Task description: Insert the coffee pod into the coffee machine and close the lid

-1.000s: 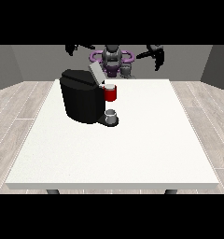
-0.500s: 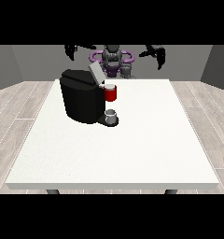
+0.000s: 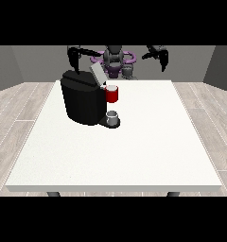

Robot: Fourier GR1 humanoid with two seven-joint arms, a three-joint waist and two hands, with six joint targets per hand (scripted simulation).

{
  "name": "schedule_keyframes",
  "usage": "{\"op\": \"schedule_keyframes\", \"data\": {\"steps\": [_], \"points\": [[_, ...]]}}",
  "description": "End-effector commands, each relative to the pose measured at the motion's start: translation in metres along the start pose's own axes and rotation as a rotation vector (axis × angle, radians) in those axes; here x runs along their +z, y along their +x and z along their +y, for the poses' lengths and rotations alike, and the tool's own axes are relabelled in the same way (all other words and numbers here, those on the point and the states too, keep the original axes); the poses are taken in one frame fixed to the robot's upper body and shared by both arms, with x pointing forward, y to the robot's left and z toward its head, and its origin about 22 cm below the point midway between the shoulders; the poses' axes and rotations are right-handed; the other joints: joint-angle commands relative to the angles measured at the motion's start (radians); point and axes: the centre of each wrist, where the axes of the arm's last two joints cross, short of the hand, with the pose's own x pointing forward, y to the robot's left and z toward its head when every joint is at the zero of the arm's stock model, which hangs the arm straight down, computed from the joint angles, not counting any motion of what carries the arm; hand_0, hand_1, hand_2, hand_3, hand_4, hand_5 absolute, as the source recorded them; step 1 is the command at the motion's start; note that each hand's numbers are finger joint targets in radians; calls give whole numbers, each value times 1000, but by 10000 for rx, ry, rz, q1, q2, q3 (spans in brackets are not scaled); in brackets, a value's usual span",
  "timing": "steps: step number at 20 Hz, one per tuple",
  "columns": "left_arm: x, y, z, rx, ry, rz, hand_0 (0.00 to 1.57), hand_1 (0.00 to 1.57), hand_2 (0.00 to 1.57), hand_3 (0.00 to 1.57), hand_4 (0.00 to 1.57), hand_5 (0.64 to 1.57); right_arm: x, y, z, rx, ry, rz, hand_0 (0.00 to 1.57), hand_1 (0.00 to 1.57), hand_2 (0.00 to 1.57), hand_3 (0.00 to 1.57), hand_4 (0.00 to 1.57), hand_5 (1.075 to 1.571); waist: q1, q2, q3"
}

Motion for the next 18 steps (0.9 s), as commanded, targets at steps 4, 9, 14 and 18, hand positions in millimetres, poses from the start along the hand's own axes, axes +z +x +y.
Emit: {"op": "schedule_keyframes", "data": {"steps": [4,9,14,18], "points": [[17,24,15,-209,385,-762,0,0,0,0,371,1571,-19,24,28,75,514,-450,0,0,0,0,0,1571,-256,767,-1],[30,26,15,-371,252,-743,0,0,0,0,360,1571,-27,35,31,396,860,-637,0,0,0,0,0,1571,-99,1113,-1],[36,38,37,-433,1139,-1098,0,0,0,0,376,1571,-29,35,51,451,1491,-1205,0,0,0,0,73,1571,-469,1377,-2],[54,16,21,-581,1330,-1059,0,0,0,0,316,1571,-26,26,61,618,1734,-913,0,0,0,0,129,1571,-676,1459,-3]]}}
